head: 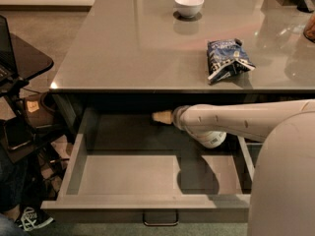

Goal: Pick rxbar chocolate from top drawer and place on counter

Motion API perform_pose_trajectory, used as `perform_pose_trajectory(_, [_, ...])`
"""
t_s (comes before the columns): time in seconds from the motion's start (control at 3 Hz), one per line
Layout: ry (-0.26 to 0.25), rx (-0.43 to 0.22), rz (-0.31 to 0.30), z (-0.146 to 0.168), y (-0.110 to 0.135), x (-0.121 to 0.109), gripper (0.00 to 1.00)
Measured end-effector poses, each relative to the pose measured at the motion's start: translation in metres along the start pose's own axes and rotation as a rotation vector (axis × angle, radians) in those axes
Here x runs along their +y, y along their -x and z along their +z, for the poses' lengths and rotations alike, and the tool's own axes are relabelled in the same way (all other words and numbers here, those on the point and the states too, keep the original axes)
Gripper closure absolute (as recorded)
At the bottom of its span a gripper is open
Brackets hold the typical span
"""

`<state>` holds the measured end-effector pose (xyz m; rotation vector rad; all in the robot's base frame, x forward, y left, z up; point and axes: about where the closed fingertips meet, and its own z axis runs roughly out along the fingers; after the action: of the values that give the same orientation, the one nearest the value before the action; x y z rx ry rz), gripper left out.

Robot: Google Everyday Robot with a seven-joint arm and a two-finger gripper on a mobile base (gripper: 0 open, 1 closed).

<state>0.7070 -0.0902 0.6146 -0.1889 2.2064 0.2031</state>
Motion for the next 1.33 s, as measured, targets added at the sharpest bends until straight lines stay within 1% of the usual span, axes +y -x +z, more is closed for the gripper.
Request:
perform_pose_trajectory(0.33, [0.000, 0.000, 0.000, 0.000, 0.000, 0.000, 0.00])
perform_pose_trajectory(0.67, [0.000, 0.027, -0.003, 0.005, -0.014, -0.007, 0.00])
perform_pose_trajectory(1.0, [-0.011, 0.061, 0.003, 0.015, -0.027, -0.011, 0.00])
perform_pose_trajectory(1.33, [-0.012, 0.061, 0.003, 0.012, -0.023, -0.010, 0.00])
